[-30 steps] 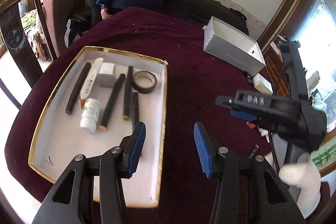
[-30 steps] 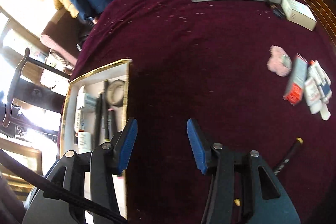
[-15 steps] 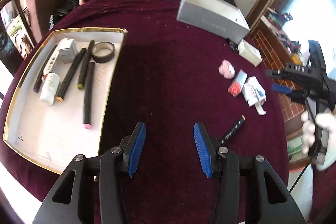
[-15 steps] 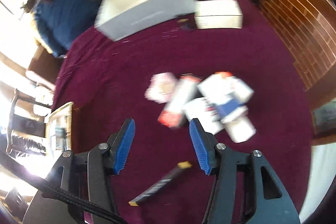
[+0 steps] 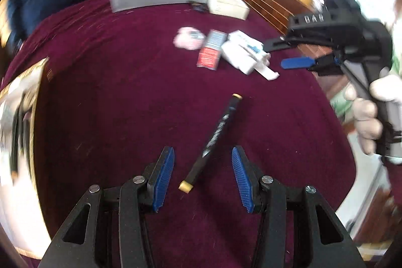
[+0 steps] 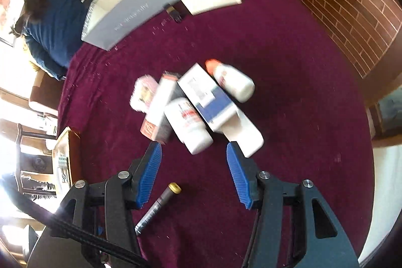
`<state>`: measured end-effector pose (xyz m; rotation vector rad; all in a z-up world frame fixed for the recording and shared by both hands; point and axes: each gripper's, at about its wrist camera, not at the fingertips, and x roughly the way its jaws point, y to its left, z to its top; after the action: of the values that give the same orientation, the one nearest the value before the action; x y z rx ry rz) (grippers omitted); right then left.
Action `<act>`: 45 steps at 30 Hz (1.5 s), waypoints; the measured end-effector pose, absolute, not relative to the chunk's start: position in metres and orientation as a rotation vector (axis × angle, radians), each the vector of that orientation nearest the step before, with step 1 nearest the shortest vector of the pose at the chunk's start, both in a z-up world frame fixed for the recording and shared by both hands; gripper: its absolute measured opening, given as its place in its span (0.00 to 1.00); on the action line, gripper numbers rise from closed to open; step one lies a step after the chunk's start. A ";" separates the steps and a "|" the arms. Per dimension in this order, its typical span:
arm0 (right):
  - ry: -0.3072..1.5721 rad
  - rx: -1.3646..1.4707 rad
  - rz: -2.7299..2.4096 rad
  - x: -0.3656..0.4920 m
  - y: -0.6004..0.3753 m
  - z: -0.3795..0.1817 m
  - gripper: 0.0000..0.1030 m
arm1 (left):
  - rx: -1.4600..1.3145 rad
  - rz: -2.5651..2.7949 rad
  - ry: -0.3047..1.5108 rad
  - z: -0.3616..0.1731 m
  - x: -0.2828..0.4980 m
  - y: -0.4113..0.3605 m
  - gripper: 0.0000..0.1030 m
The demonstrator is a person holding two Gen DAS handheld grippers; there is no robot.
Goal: Organize objects
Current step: 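Move both open tools back to the items on the cloth, then grasp the yellow-capped black marker with the left tool while the right tool grasps the pink fluffy badge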
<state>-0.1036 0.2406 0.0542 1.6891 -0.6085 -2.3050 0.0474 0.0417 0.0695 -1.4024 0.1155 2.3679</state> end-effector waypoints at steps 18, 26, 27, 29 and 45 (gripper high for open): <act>-0.469 1.654 -2.296 -0.102 0.221 0.071 0.51 | -1.433 2.384 0.112 0.051 0.028 0.041 0.11; -0.148 1.563 -2.270 -0.164 0.140 0.081 0.53 | -1.437 2.474 -0.104 0.075 0.048 -0.015 0.11; -0.099 1.564 -2.266 -0.172 0.130 0.078 0.55 | -1.434 2.490 -0.127 0.079 0.052 -0.024 0.11; 0.009 1.586 -2.249 -0.189 0.110 0.068 0.56 | -1.432 2.525 -0.162 0.084 0.061 -0.038 0.11; 0.230 1.746 -2.280 -0.216 0.081 0.018 0.36 | -1.503 2.672 -0.471 0.087 0.097 -0.146 0.11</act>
<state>-0.2157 0.0812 0.0184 1.7459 0.2303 -2.2803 0.0973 -0.1457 0.0873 -1.5028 -0.4707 2.6722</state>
